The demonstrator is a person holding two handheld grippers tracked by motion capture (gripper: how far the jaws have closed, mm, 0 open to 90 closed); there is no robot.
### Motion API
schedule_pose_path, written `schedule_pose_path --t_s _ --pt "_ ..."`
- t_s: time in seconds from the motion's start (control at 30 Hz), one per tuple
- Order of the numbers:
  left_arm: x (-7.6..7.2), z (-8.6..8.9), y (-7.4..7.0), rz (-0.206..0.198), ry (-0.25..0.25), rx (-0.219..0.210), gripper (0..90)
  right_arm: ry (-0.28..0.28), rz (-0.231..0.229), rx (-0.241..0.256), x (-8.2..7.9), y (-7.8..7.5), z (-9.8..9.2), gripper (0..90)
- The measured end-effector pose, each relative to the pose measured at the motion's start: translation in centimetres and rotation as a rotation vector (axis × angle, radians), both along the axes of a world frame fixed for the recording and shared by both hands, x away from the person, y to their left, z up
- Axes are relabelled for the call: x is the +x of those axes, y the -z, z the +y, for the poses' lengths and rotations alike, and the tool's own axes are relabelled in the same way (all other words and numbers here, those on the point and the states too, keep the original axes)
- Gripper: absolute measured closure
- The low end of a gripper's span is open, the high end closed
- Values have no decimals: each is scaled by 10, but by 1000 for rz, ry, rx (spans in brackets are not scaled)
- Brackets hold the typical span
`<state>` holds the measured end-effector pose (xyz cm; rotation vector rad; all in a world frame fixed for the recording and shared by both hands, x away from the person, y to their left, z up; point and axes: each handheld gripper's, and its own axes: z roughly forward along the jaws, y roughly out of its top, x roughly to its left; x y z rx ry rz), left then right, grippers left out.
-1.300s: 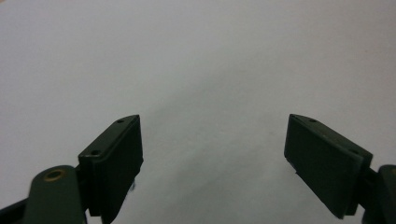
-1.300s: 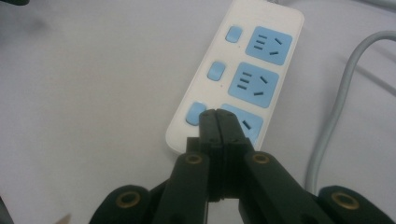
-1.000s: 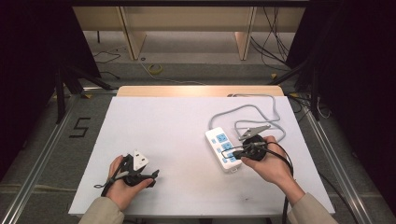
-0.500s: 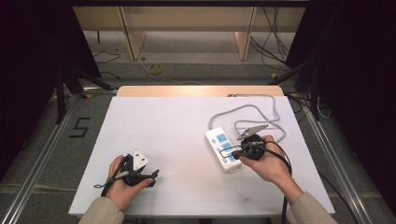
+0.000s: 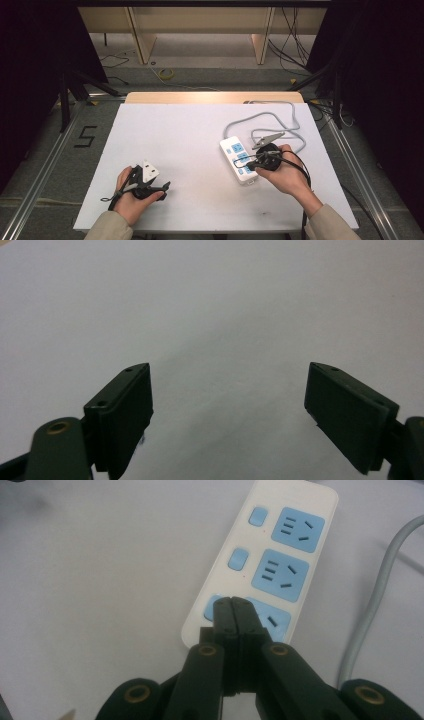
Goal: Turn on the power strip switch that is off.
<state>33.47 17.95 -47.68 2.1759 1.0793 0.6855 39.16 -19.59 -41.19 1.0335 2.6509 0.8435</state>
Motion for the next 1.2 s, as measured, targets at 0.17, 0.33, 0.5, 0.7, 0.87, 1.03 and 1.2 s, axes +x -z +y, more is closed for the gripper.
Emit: schedule_pose_path --t_s 0.17,0.33,0.5,0.7,0.87,1.03,1.2 --pt "0 0 0 0 1 1 193 -1 5 1 1 0 2 900" --pt "0 0 0 0 1 0 193 -1 14 -3 2 1 4 900" --pt "0 0 0 1 1 0 192 -5 15 -4 2 1 5 900" --pt "0 0 0 0 1 0 192 -6 18 -8 3 1 7 900" --pt "0 0 0 0 1 0 192 -9 20 -9 4 1 8 900" --pt "0 0 0 0 1 0 193 -7 25 -12 5 2 10 900" --pt "0 0 0 0 1 0 192 -10 29 -17 6 3 12 900"
